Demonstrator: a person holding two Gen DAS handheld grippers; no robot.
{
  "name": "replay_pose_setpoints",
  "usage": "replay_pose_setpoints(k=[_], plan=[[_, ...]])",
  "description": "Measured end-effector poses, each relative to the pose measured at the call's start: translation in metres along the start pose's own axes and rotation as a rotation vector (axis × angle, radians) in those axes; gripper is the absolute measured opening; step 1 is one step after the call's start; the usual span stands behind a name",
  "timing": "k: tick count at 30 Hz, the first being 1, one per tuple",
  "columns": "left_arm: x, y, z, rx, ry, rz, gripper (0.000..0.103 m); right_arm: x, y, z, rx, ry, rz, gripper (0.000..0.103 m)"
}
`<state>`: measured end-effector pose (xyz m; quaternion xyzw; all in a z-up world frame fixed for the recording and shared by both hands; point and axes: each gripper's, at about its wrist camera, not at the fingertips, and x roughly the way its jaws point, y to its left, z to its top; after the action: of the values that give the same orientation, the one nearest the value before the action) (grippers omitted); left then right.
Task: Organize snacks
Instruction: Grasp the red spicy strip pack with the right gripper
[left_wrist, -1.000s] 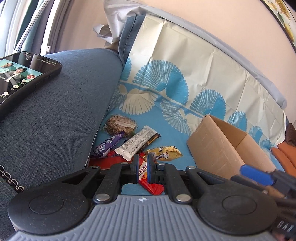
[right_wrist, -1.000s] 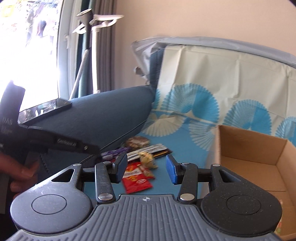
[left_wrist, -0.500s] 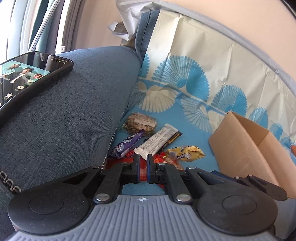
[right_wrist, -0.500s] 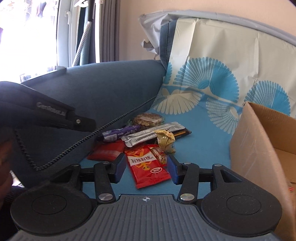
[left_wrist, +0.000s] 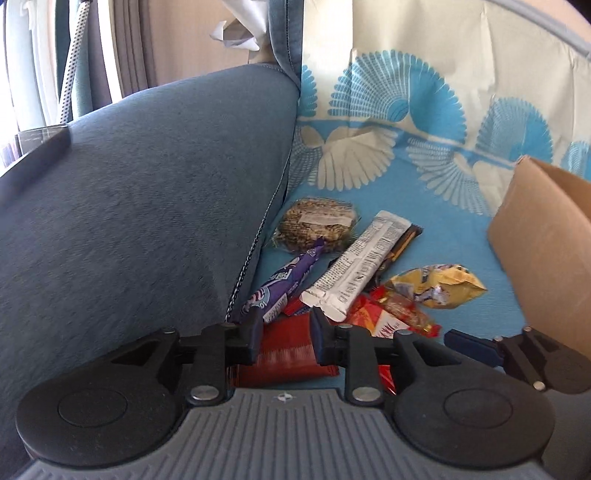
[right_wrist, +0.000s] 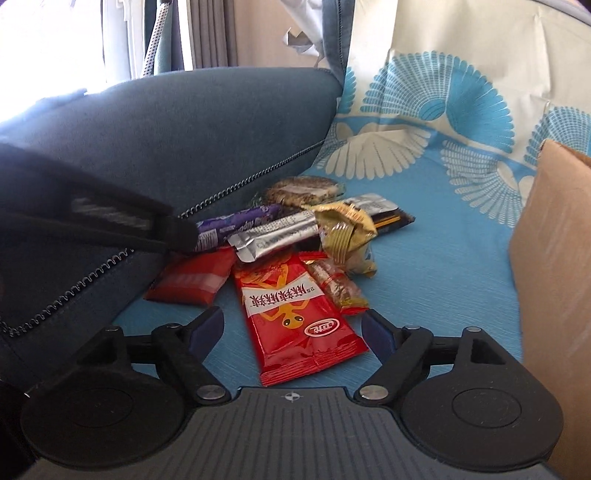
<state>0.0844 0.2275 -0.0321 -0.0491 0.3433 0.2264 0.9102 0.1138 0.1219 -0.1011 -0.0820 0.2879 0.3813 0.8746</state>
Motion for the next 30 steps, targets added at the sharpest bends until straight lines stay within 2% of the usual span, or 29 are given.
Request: replay_pose_setpoints(k=[4, 6, 9, 15, 20, 23, 24, 25, 26, 27, 30], plan=[[0.022, -0.010, 0.002, 0.050, -0.006, 0.054, 0.031, 0.005, -0.002, -0.002, 0.008, 0.010, 0.003, 0.080], [0.033, -0.012, 0.002, 0.069, -0.001, 0.064, 0.031, 0.003, -0.002, -0.002, -0.001, 0.005, 0.009, 0.069], [0.045, -0.015, 0.002, 0.092, -0.001, 0.079, 0.030, 0.000, -0.001, -0.005, -0.028, -0.006, 0.010, 0.062], [0.052, -0.018, 0.001, 0.121, 0.004, 0.091, 0.031, -0.010, 0.003, -0.009, -0.076, -0.025, -0.003, 0.055], [0.056, -0.020, -0.001, 0.138, 0.030, 0.095, 0.031, -0.029, 0.009, -0.013, -0.123, -0.003, -0.025, 0.052], [0.057, -0.016, -0.002, 0.122, 0.044, 0.085, 0.017, -0.043, 0.011, -0.013, -0.122, 0.024, -0.034, 0.049], [0.056, -0.016, -0.003, 0.120, 0.049, 0.076, 0.008, -0.048, 0.011, -0.012, -0.117, 0.032, -0.040, 0.048], [0.055, -0.014, -0.004, 0.115, 0.053, 0.059, 0.003, -0.053, 0.011, -0.012, -0.106, 0.040, -0.050, 0.043], [0.053, -0.011, -0.005, 0.104, 0.053, 0.031, 0.001, -0.058, 0.010, -0.012, -0.089, 0.052, -0.058, 0.031], [0.050, -0.008, -0.005, 0.090, 0.054, 0.000, 0.000, -0.062, 0.008, -0.012, -0.065, 0.074, -0.067, 0.009], [0.043, -0.002, -0.006, 0.054, 0.064, -0.070, 0.000, -0.074, 0.007, -0.016, -0.004, 0.115, -0.093, 0.010]])
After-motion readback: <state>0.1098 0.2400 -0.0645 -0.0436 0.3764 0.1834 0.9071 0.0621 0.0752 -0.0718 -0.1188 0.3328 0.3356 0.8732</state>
